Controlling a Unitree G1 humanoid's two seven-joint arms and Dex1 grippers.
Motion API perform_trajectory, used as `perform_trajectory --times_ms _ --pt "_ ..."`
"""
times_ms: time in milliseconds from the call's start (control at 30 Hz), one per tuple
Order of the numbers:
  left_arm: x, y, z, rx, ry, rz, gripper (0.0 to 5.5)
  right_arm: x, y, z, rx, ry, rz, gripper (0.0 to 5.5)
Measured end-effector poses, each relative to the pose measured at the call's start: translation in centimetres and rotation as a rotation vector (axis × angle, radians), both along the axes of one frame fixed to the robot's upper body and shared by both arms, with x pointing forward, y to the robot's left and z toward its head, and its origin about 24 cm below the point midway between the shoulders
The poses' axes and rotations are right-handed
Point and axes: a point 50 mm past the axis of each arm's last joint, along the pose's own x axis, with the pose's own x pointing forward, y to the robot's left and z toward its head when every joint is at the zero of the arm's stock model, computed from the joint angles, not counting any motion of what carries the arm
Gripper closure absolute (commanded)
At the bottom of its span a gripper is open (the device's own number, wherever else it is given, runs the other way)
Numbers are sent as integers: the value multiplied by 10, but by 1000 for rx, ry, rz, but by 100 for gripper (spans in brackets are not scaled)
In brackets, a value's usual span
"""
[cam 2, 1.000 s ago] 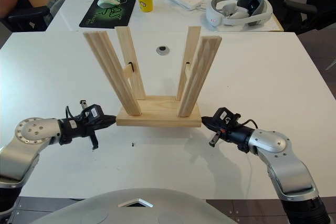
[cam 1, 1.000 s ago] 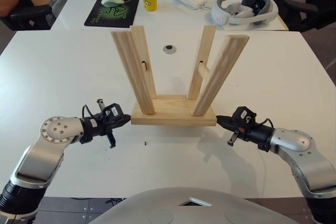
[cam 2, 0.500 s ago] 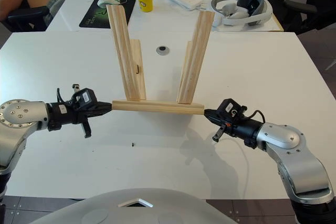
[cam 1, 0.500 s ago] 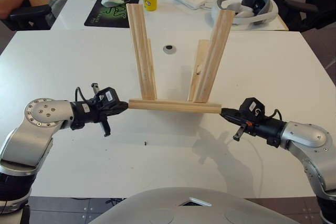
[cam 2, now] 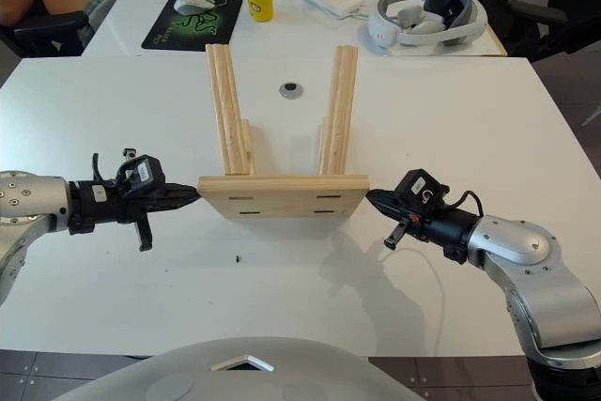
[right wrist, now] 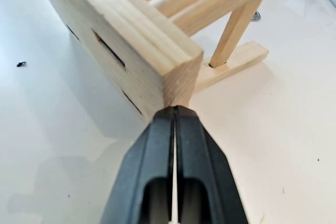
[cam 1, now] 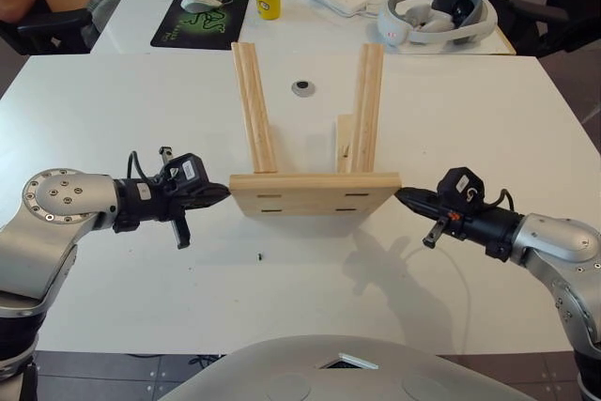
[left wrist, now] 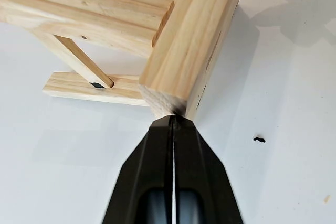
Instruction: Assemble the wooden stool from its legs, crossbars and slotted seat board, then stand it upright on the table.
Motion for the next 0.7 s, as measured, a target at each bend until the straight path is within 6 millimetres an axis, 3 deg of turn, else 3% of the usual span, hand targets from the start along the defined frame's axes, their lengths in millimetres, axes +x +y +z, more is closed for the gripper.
perform_trajectory --times_ms 167,200,300,400,567,700 --pt "4 5 -4 23 -50 -30 550 -1 1 -4 -115 -65 29 546" --pt "6 5 -11 18 -63 -27 550 0 -2 -12 -146 -62 9 546" --pt "18 28 -43 57 -143 142 550 2 -40 -41 -338 -76 -226 546" --pt "11 39 -68 68 -147 230 550 -4 -50 -56 -351 -60 -286 546" --pt "-10 33 -98 48 -74 233 550 -7 -38 -73 -248 -39 -278 546" --pt "-12 21 -106 26 -84 219 550 -5 -19 -84 -140 -32 -262 546"
